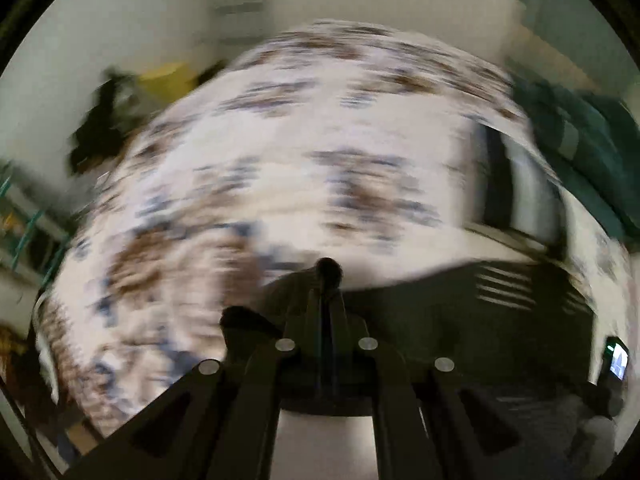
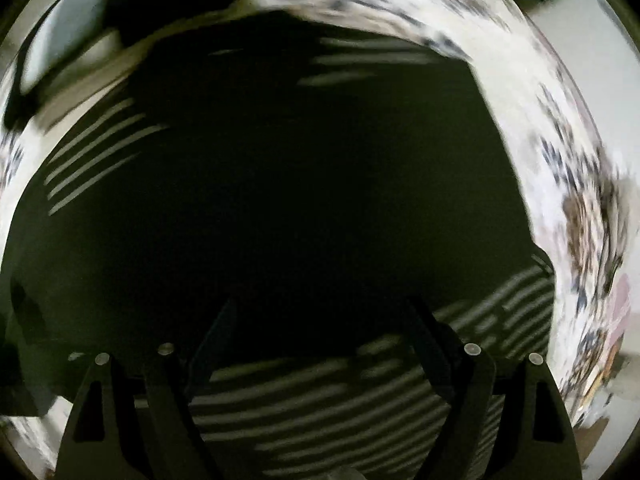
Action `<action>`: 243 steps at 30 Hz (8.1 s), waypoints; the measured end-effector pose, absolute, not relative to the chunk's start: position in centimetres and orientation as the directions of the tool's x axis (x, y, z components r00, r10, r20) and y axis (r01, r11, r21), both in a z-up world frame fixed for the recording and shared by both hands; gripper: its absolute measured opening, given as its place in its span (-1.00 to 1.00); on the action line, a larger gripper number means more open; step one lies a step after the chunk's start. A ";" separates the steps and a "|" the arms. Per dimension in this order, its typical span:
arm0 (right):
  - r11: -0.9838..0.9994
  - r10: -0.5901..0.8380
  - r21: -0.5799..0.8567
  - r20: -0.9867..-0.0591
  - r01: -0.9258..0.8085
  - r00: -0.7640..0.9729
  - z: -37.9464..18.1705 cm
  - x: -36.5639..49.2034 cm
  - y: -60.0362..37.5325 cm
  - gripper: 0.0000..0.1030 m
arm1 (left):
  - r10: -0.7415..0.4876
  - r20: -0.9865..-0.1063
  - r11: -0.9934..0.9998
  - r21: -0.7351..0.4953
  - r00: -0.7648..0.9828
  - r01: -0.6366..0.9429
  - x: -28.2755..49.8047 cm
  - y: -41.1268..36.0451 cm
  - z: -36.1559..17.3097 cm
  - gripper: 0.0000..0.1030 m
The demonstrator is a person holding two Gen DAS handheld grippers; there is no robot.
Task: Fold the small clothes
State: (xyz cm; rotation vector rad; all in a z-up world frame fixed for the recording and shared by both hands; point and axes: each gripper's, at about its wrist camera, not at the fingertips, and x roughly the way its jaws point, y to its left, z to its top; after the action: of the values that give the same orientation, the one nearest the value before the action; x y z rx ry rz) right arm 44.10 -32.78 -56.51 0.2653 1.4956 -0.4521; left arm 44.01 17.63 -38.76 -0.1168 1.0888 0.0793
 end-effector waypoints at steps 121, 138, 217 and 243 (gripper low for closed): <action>0.873 0.488 0.483 -0.859 0.071 -0.154 -64.2 61.3 -56.3 -0.85 | 0.252 -0.968 0.951 0.244 0.017 -0.189 17.8 -30.6 -59.9 1.00; 0.892 0.437 0.453 -0.868 -0.014 -0.236 -60.9 63.8 -57.5 0.01 | 0.002 -0.998 1.000 0.002 -0.055 -0.012 12.8 -34.9 -61.7 1.00; 0.877 0.473 0.410 -0.825 0.249 -0.308 -58.7 24.8 -23.1 -0.06 | -0.238 -0.962 0.889 -0.271 0.134 -0.368 12.2 6.9 -61.1 -0.07; 0.807 0.585 0.528 -0.777 0.265 -0.232 -55.7 15.2 -26.5 0.11 | -0.318 -0.914 0.899 -0.375 0.252 -0.227 14.6 8.3 -50.3 0.30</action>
State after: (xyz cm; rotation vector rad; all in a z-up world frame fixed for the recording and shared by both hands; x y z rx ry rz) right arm 15.22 -26.49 -55.69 0.6508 1.8222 0.3404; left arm 14.65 8.29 -50.28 -0.4856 1.3306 -0.0658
